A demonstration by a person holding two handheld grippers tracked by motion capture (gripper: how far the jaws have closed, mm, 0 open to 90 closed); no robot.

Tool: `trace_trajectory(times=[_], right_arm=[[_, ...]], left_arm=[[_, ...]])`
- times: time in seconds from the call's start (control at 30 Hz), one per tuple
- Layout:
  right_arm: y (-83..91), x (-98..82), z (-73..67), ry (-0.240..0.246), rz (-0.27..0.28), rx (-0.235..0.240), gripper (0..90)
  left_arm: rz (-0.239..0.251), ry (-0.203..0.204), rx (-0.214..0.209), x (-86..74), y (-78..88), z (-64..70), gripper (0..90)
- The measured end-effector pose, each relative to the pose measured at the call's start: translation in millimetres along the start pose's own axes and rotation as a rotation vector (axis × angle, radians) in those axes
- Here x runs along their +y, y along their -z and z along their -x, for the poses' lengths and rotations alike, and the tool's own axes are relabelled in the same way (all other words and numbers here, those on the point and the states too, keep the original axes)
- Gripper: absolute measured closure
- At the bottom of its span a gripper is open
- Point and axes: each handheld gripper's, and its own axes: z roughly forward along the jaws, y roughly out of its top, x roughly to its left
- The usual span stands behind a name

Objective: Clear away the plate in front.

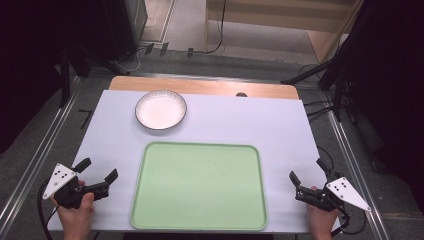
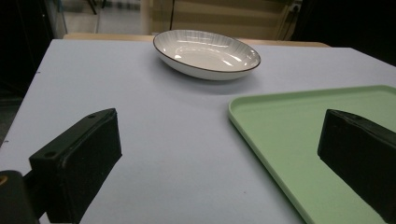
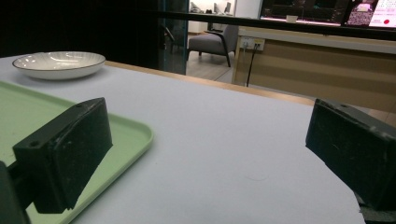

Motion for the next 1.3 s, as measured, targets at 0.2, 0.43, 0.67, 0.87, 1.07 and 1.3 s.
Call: trace_trajectory(times=[0.2, 0.43, 0.67, 0.87, 1.07, 1.3], right_arm=[[0.4, -0.1, -0.1, 0.002, -0.001, 0.001, 0.7], [0.4, -0.1, -0.2, 0.002, -0.001, -0.001, 0.7], [0.7, -0.2, 0.0, 0.000, 0.003, -0.002, 0.7], [1.0, -0.1, 0.5, -0.003, 0.003, -0.003, 0.7], [0.9, -0.1, 0.3, -0.002, 0.004, -0.003, 0.7], [0.8, -0.1, 0.4, -0.001, 0.005, -0.002, 0.7]], left_arm=[[0.018, 0.018, 0.002, 3.1, 1.2, 0.9, 1.4], [-0.021, 0.026, 0.014, 12.9, -2.2, 9.5, 1.4], [-0.062, 0.012, -0.023, 30.1, -11.7, 22.5, 1.5], [-0.070, 0.031, -0.036, 45.4, -23.3, 19.9, 1.6], [-0.080, 0.002, -0.032, 60.6, -35.8, 20.1, 1.7], [-0.075, -0.004, -0.027, 75.6, -49.1, 19.7, 3.6]])
